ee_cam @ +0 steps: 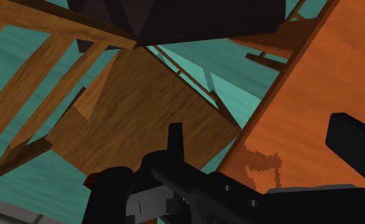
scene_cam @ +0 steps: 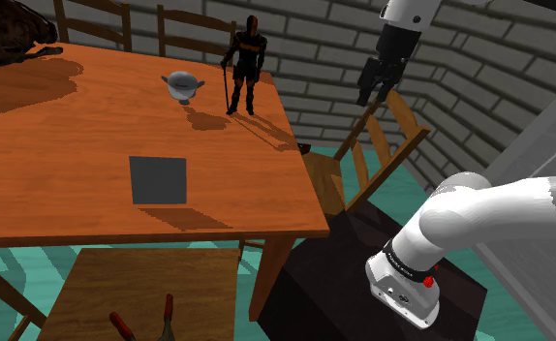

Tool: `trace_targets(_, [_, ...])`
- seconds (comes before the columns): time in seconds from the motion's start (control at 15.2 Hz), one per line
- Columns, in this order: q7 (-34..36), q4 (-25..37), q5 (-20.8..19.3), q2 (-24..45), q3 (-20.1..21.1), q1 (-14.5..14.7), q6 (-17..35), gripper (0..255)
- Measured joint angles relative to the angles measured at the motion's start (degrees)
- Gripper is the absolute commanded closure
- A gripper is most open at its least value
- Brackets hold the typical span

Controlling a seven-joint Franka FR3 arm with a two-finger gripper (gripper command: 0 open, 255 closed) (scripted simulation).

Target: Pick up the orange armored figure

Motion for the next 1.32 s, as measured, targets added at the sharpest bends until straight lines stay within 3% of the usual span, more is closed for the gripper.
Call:
trace_targets(0.2, [2.29, 0.63, 0.89, 1.62, 1.43, -0.18, 1.53, 0])
trace_targets(0.73, [16.35, 8.19, 3.38, 13.94, 9.22, -2.20, 9.81, 0])
trace_targets(1.32, [33.76, 22.93, -0.34, 31.90, 17.14, -4.75, 16.32, 0])
